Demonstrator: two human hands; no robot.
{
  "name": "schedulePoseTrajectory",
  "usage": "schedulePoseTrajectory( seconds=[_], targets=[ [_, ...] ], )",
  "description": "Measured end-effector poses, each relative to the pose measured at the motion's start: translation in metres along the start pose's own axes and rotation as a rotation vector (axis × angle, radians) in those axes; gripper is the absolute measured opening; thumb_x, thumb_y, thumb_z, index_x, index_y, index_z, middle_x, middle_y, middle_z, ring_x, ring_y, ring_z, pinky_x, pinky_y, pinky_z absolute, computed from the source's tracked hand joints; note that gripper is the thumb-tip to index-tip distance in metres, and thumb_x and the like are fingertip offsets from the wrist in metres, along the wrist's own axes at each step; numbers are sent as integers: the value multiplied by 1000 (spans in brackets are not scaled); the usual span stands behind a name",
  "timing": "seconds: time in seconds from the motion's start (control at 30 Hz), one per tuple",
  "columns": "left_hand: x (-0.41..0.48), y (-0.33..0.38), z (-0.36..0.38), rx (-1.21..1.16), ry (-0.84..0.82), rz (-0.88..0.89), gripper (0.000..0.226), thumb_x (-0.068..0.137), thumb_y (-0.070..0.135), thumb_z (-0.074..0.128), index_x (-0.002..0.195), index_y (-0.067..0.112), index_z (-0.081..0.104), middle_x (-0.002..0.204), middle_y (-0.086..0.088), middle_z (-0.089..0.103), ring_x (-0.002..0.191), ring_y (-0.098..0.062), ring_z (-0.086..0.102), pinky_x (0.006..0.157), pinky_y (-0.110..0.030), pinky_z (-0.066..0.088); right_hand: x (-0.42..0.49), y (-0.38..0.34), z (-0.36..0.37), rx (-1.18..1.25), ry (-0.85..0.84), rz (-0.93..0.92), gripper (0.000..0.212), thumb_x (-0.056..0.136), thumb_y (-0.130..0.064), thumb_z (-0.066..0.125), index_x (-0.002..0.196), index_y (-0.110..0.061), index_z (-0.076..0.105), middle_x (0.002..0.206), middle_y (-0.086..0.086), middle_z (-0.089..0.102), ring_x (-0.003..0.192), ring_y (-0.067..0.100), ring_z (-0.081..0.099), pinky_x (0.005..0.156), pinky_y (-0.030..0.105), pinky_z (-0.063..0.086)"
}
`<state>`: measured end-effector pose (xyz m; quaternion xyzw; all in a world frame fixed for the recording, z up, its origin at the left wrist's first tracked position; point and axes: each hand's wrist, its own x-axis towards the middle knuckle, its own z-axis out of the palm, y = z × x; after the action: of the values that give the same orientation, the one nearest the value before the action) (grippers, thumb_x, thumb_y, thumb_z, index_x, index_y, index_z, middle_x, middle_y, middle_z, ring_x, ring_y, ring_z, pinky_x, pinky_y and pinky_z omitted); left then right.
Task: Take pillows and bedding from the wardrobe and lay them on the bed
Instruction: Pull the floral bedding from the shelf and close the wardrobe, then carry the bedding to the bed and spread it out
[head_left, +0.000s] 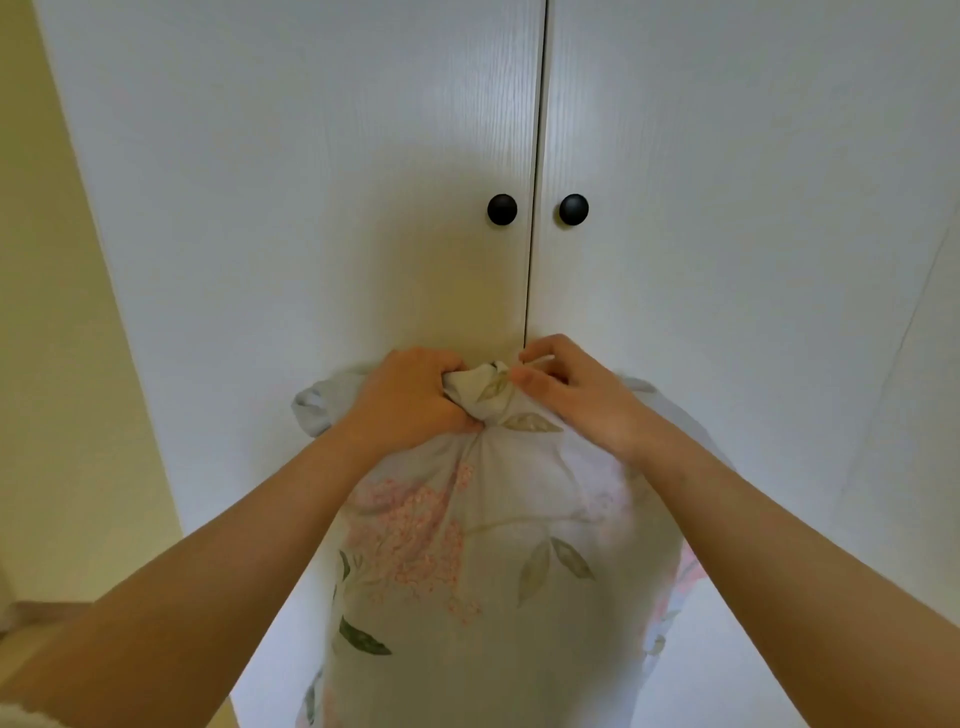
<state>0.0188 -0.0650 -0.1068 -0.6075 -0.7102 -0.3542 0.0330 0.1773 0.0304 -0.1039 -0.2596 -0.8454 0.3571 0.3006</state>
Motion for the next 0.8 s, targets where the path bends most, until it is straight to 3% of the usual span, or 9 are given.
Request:
schedulePoseTrajectory(
  seconds=[0.07,0.17,0.3,0.37,0.43,0.6,0.7,0.8],
  targets=[
    [-13,-8,10,-25,-47,-16,32,50,41,66,65,14,61,58,3,55,57,-11,49,59,-30,39,-14,18,7,-331,-195,-17,66,75,-52,67,132,-28,42,122,-6,55,115,16,53,101,38,43],
    [-31,-18,28,-28,-96,-48,26,52,40,68,61,18,58,57,4,54,56,-12,49,58,-30,39,-25,36,23,-573,-248,-6,91,65,-54,74,141,-30,30,135,-6,50,123,18,48,106,40,34],
    [-62,-33,58,6,-158,-127,35,56,43,67,70,11,62,61,1,57,62,-17,53,60,-36,44,-40,64,52,-602,-311,66,74,67,-51,74,129,-25,44,124,-3,60,114,21,56,100,41,40],
    [-84,-44,72,64,-233,-152,26,62,43,67,62,22,52,59,8,50,59,-11,48,56,-32,40,-50,82,72,-577,-391,97,60,70,-50,73,118,-22,51,117,-1,63,107,22,59,93,41,46],
    [-109,-55,85,123,-302,-188,34,70,36,72,58,29,40,58,12,43,59,-11,44,52,-27,32,-62,98,97,-553,-492,124,54,73,-49,72,115,-19,52,115,1,63,104,23,59,88,39,49],
    [-179,-86,110,188,-480,-419,23,73,33,70,75,21,51,70,5,51,74,-18,51,60,-27,39,-95,130,165,-507,-745,124,65,78,-48,68,134,-25,44,133,0,57,119,22,54,95,32,42],
    [-222,-107,116,187,-553,-583,35,73,34,70,62,23,38,68,6,49,76,-21,51,66,-31,40,-110,134,204,-507,-870,58,67,79,-49,65,137,-27,41,134,-3,56,121,19,53,96,31,40],
    [-262,-122,111,175,-595,-694,42,75,30,69,58,25,31,79,-5,57,77,-20,48,67,-32,39,-123,130,243,-520,-970,4,66,80,-50,63,139,-28,41,134,-3,56,121,19,53,97,31,39]
  ],
)
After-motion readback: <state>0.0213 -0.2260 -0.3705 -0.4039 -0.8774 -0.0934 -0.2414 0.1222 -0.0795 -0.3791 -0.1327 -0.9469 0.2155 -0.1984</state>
